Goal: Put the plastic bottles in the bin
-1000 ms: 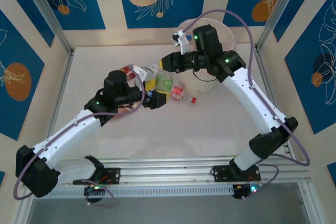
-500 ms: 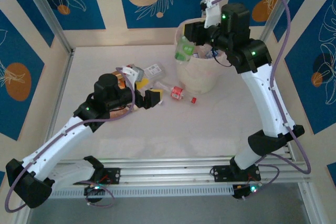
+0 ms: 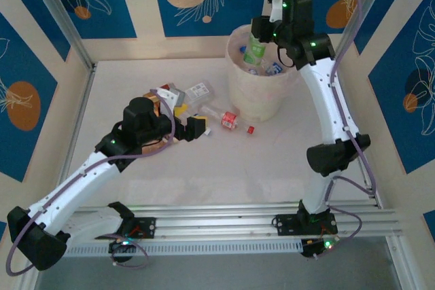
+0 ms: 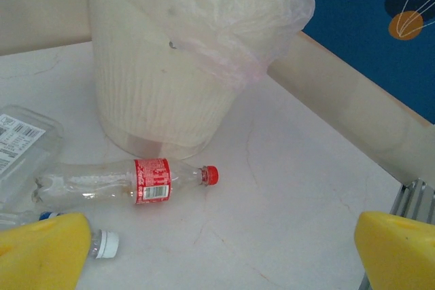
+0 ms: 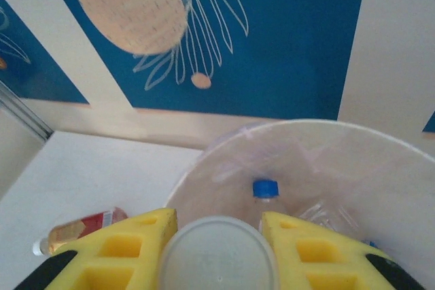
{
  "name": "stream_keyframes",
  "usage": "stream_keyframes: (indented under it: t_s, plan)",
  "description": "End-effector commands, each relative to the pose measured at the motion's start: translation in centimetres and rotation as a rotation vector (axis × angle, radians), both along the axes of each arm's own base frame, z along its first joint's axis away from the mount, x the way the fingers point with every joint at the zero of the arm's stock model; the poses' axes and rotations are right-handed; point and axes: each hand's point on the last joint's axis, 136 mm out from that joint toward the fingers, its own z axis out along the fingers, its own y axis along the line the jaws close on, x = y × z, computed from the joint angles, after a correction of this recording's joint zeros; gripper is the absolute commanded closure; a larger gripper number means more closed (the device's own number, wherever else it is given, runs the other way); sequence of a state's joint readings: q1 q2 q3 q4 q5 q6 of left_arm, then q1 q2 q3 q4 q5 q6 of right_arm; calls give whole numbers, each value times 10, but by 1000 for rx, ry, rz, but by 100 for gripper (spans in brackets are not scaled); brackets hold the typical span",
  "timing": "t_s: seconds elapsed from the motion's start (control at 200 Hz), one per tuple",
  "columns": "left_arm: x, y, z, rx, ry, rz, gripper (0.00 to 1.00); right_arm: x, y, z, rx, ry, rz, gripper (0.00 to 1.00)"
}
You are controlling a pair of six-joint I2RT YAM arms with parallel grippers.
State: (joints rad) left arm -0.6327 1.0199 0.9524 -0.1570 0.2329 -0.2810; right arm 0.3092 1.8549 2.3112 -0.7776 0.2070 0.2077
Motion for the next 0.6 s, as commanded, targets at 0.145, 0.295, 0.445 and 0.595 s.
stream_keyframes:
  t_s: [0.145,0.295,0.445,0.595]
  plan:
    - [1,8,-5,27,-2,45,1,21,5,-41,-28,95,2,88]
    - [2,10,-6,36,-2,55,1,31,5,-72,-25,179,-20,88]
    - [2,10,-7,41,0,54,0,38,4,-103,-19,273,-45,83]
    - [2,13,-9,49,0,67,1,41,5,-129,-55,334,-42,79]
